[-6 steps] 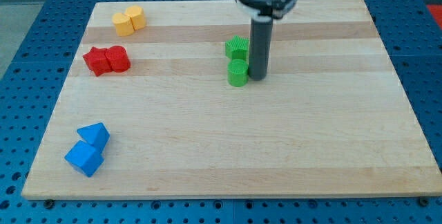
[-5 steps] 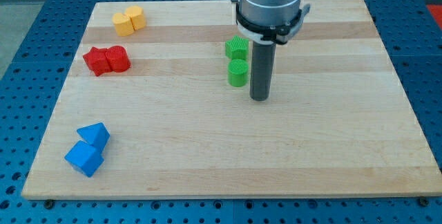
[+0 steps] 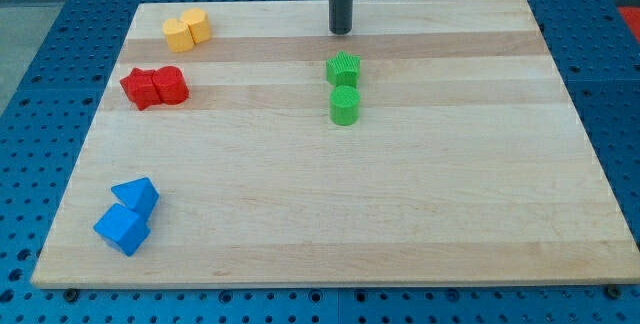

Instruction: Push the green star into the green circle

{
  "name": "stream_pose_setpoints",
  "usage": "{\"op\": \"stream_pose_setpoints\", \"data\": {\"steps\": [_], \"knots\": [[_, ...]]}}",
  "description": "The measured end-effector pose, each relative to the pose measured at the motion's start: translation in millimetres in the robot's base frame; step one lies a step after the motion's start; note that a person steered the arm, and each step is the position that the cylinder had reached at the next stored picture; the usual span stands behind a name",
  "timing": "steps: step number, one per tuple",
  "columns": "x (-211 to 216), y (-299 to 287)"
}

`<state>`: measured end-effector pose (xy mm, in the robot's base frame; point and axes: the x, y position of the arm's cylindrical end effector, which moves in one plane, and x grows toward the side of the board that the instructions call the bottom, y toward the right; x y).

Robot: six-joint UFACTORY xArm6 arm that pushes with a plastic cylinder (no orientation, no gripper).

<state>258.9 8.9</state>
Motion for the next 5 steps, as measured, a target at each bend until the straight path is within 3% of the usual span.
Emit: {"op": "stream_pose_setpoints", "data": {"steps": [2, 5], "knots": [[43, 0], [213, -2]]}}
